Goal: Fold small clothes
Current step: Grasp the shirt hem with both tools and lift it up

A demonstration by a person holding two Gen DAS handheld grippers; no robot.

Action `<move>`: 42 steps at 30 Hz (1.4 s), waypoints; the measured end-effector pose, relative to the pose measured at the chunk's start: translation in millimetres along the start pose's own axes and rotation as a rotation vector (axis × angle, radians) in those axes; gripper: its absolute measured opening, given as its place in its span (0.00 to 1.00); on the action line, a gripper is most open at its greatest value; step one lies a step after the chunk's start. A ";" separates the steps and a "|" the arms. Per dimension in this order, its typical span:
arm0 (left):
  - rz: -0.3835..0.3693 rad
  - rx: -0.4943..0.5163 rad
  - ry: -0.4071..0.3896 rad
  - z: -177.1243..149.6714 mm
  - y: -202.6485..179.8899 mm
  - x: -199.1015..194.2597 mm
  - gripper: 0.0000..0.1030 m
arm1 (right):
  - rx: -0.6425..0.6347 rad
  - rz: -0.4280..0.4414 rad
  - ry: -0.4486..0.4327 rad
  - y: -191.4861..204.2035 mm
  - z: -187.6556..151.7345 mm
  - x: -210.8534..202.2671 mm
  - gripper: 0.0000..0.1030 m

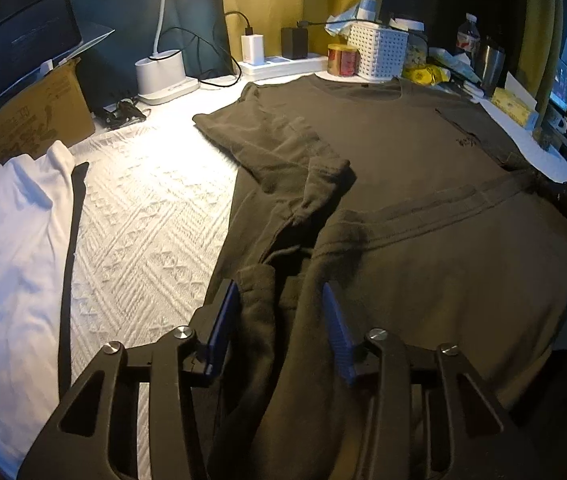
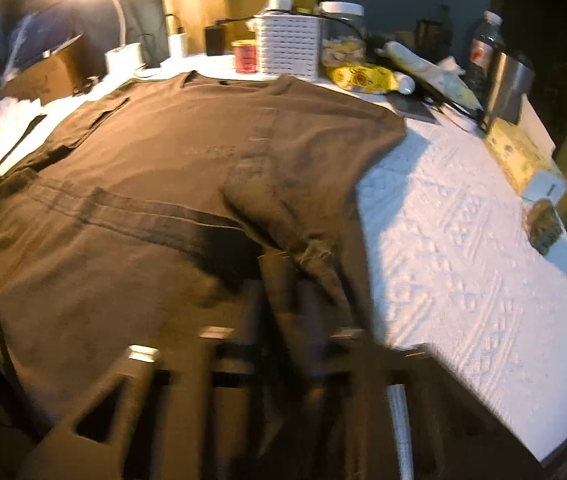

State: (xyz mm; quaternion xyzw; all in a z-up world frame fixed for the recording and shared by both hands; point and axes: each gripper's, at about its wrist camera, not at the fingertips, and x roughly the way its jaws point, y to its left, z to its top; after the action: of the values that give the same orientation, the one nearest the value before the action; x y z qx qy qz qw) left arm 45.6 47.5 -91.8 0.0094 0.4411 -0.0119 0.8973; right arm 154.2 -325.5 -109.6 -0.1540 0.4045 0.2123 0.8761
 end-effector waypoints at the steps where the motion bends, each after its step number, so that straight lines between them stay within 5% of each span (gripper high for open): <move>1: -0.003 0.007 0.000 -1.0 -0.7 -1.0 0.40 | -0.018 -0.008 0.006 4.1 -1.7 -1.6 0.08; 3: -0.014 0.018 0.004 -3.1 -1.7 -2.7 0.28 | -0.010 0.016 0.010 6.4 -6.8 -8.6 0.07; 12: -0.074 0.034 0.012 -13.5 3.9 -18.5 0.28 | 0.020 0.080 0.038 24.4 -49.8 -61.5 0.07; 24: -0.052 0.072 -0.013 -1.5 11.5 3.1 0.28 | 0.110 0.028 0.065 21.5 -96.4 -92.9 0.06; 25: -0.051 0.079 -0.008 -1.8 10.1 5.7 0.24 | 0.113 0.019 0.064 20.1 -98.1 -95.9 0.06; 26: -0.051 0.094 -0.001 -3.1 6.9 7.0 0.04 | 0.117 0.012 0.061 18.7 -99.3 -99.1 0.06; 27: -0.044 0.106 -0.006 -4.4 4.3 4.7 0.04 | 0.118 0.003 0.061 16.9 -100.3 -101.8 0.06; 42: 0.060 0.050 -0.182 -20.8 18.4 -100.2 0.03 | 0.155 -0.086 -0.058 -5.1 -90.9 -144.0 0.06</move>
State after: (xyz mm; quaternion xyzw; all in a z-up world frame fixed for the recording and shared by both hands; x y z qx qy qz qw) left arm -31.4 67.7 -25.0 0.0441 0.3567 0.0033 0.9332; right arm 14.3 -405.6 -54.4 -0.0970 0.3873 0.1469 0.9050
